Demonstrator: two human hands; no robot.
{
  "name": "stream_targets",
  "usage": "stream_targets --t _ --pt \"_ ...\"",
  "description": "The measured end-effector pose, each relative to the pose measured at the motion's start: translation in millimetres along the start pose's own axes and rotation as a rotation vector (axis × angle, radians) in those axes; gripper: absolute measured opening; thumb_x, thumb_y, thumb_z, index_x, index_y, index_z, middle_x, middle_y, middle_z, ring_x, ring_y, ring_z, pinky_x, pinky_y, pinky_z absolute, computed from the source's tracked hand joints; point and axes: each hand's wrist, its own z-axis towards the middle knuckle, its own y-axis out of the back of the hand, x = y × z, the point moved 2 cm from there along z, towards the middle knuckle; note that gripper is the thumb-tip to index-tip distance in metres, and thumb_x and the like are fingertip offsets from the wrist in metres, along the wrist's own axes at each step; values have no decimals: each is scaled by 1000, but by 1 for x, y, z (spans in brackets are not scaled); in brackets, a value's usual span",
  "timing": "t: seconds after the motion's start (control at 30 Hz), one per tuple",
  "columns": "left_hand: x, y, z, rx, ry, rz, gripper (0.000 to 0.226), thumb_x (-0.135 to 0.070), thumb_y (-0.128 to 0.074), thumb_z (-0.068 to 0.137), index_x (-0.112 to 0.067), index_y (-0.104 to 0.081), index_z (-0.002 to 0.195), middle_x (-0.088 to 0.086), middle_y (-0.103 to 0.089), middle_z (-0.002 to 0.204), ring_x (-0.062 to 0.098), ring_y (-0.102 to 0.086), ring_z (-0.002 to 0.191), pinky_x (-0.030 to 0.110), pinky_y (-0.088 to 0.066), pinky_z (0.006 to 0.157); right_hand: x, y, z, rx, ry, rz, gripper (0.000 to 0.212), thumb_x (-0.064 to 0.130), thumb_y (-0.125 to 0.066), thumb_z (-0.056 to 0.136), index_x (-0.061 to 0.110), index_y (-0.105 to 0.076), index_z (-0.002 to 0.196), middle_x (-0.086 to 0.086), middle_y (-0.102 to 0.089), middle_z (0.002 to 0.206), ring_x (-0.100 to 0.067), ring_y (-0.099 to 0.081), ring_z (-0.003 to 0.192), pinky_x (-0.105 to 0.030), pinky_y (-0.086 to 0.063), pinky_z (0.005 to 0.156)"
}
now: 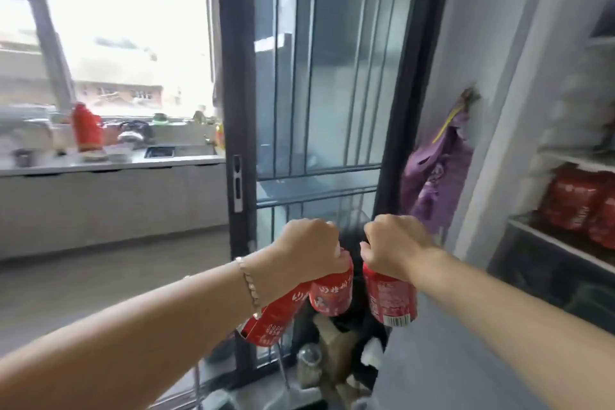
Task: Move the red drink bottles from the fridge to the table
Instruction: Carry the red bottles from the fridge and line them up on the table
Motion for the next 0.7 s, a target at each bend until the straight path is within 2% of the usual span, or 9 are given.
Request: stream_targets --t 0.17,0.3,0.37,0.43,0.47,0.5,0.53,0.57,0.7 --pt "105 -26 -145 112 303 66 37 -39 -44 89 -6 -55 102 10 -66 101 31 -64 91 28 -35 66 169 -13 1 -21 402 7 33 31 -38 97 12 -59 113 -8 -63 116 -28 -63 105 -31 -48 82" --pt "182 -16 -295 151 561 118 40 -43 -43 89 -7 -55 100 11 -68 99 29 -66 88 29 -41 64 320 1 -23 -40 638 13 36 30 -36 97 9 -58 116 -9 -64 114 -27 -65 100 -31 -49 79" --pt "210 -3 -370 163 659 124 39 -43 -44 89 -6 -55 99 13 -68 99 30 -66 88 29 -45 67 392 20 -44 -32 754 -30 31 32 -49 92 7 -66 103 -10 -67 101 -25 -68 86 -31 -53 69" --pt "235 15 -451 194 745 143 40 -43 -45 91 -6 -54 102 13 -67 101 30 -65 90 29 -46 70 467 53 -77 -82 842 -21 27 35 -79 69 9 -72 72 -9 -68 71 -21 -67 58 -27 -50 46" --pt "246 27 -494 207 792 158 41 -44 -46 91 -6 -54 104 12 -67 102 29 -65 91 30 -47 73 508 67 -95 -104 892 2 25 34 -79 69 10 -73 73 -8 -68 72 -21 -68 58 -27 -50 45" --pt "254 36 -524 217 833 165 42 -46 -47 91 -7 -54 105 12 -67 102 28 -65 92 30 -48 74 539 76 -109 -56 931 17 25 33 -66 84 10 -72 89 -8 -69 87 -22 -69 73 -29 -53 55" --pt "262 45 -563 233 884 183 43 -47 -47 91 -7 -54 106 11 -67 102 28 -65 92 30 -47 74 576 81 -126 -111 993 60 29 30 -48 96 10 -66 105 -7 -67 103 -23 -68 88 -31 -54 66" --pt "268 56 -597 251 930 195 44 -47 -46 91 -7 -53 106 11 -67 103 28 -64 94 30 -45 73 611 82 -138 -150 1047 101 33 28 -37 100 10 -62 113 -6 -64 110 -23 -66 95 -32 -53 72" --pt "292 88 -721 260 1162 209 46 -50 -44 92 -8 -53 107 11 -66 107 29 -62 100 32 -42 73 735 113 -192 -193 1224 206 35 28 -32 101 11 -58 116 -6 -62 109 -25 -65 94 -31 -48 70"
